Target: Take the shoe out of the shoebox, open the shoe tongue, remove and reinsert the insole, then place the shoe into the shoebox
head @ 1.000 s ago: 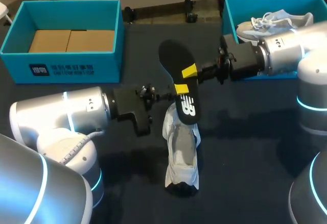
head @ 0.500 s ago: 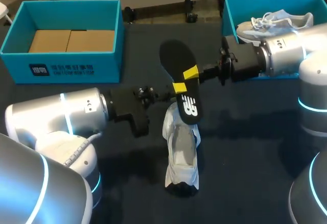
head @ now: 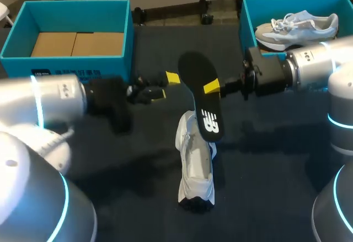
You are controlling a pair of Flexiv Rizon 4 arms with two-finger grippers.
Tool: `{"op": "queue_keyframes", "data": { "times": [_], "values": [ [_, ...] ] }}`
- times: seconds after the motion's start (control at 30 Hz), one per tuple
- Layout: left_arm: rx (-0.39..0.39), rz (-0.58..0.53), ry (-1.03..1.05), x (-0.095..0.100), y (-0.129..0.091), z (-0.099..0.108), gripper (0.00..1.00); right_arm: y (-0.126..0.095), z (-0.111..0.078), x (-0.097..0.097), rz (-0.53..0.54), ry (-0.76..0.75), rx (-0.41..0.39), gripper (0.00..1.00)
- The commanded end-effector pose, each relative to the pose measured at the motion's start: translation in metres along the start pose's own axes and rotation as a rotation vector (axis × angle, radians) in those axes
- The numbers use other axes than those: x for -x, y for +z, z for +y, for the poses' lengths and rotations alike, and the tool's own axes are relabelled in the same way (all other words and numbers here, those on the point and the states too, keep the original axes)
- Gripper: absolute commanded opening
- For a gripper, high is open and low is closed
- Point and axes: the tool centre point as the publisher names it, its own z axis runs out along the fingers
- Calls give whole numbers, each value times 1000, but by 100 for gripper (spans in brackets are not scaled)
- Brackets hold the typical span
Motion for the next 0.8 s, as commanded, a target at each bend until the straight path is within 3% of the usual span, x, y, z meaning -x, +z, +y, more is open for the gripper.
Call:
{"op": "queue_keyframes", "data": {
  "times": [0.03, 0.3, 0.53, 0.63, 0.8],
  "values": [
    [-109, 98, -1, 5, -20, 6, 100, 4, -2, 3, -5, 7, 11, 0],
    [-116, 107, -13, 7, -20, 5, 100, 4, -2, 3, -5, 7, 11, 0],
    [-60, 432, -33, 21, 0, 40, 100, 4, -2, 3, -5, 7, 11, 0],
    [-85, 521, -77, 27, 8, 58, 100, 4, -2, 3, -5, 7, 11, 0],
    [-217, 524, -59, 42, 14, 74, 100, 4, -2, 3, -5, 7, 11, 0]
  ]
}}
